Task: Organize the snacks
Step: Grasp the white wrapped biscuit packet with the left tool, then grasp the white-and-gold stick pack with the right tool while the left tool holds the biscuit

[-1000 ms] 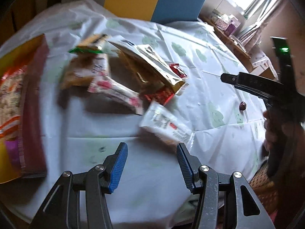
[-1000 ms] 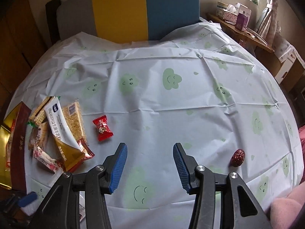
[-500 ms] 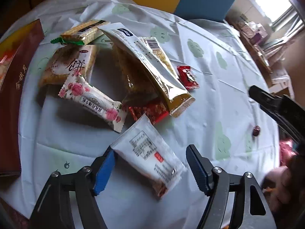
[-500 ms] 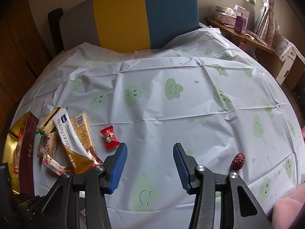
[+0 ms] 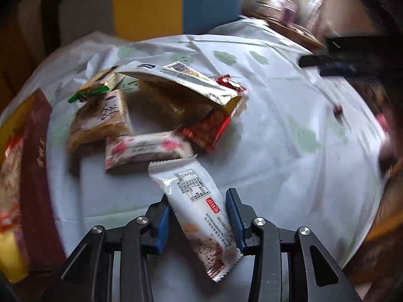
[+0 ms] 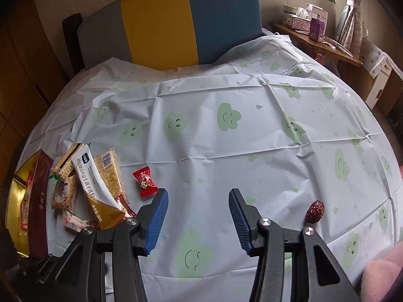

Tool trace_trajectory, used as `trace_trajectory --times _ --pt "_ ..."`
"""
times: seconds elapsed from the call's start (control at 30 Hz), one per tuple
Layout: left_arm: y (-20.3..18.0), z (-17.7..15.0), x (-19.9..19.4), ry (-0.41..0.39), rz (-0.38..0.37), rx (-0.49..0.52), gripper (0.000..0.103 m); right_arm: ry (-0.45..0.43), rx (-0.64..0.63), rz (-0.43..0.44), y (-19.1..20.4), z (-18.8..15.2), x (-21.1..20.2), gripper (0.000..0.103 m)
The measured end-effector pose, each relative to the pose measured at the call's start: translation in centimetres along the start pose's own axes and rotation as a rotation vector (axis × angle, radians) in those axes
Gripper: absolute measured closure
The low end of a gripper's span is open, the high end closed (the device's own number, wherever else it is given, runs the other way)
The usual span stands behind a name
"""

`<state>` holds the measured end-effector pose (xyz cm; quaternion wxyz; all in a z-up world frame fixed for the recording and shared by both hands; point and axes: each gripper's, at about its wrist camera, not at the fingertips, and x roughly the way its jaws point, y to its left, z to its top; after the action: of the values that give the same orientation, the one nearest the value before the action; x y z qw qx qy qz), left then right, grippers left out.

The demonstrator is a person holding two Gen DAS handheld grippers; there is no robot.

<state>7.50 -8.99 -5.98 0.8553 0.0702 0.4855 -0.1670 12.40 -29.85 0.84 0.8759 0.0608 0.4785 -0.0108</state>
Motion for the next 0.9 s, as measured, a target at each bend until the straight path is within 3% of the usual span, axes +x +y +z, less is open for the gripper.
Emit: trace_trajectory --times 0.3,0.67,0.9 --pt "1.1 -3.3 -1.3 -0.121 0.027 0.004 0.06 0.048 -0.082 -0.013 1.6 -0.9 1.1 0.052" --pt "1.2 -3.8 -1.2 -0.182 -0.009 -0.008 0.062 0.082 -0.318 0.131 7.6 -3.1 1.3 0.052" --pt "1.5 -4.2 -1.2 -0.204 -0.031 -0.013 0.062 0.11 -0.393 0.171 12.3 -1.4 2.8 0.052"
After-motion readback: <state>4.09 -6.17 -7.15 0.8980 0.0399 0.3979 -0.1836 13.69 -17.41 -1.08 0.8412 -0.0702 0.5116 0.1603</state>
